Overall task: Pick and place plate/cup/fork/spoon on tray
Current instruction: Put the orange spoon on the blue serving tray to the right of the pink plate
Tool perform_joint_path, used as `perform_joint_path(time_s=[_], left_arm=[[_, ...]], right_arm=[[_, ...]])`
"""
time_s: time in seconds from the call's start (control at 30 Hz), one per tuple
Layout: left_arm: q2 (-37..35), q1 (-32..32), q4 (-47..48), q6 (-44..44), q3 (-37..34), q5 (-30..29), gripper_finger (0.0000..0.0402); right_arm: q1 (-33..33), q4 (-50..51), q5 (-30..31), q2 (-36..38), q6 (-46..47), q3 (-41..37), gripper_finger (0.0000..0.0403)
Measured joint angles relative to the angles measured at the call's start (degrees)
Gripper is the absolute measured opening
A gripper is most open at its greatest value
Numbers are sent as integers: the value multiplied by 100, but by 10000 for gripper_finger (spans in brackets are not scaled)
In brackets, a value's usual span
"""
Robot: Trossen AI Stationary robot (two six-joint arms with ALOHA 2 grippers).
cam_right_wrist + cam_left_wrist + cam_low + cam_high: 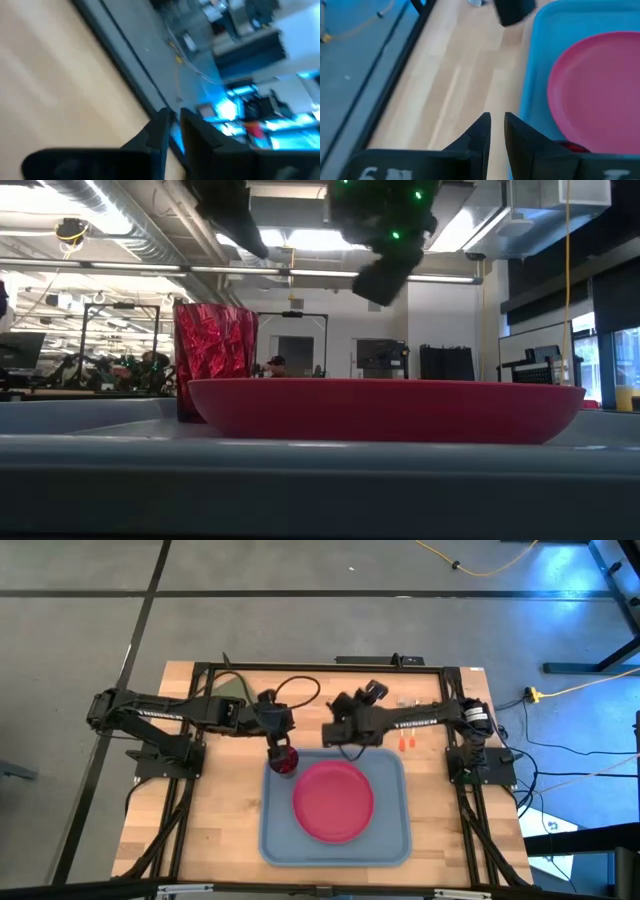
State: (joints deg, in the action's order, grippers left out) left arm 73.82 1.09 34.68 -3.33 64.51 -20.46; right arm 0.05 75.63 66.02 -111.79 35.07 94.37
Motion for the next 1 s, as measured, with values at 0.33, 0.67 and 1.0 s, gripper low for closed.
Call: perform_joint_path(time_s=[0.33, 0.67, 1.0], left_arm=[[0, -7, 43, 101, 0, -284, 47], [0, -7, 43, 306, 0, -302, 47], [0, -7, 42, 260, 0, -558, 47]], right_arm=[[-1172, 1222, 50, 98, 1851, -827, 54], [-1598, 1388, -1512, 135, 3588, -2869, 54], [-1103, 1319, -1576, 1829, 5041, -3662, 54]])
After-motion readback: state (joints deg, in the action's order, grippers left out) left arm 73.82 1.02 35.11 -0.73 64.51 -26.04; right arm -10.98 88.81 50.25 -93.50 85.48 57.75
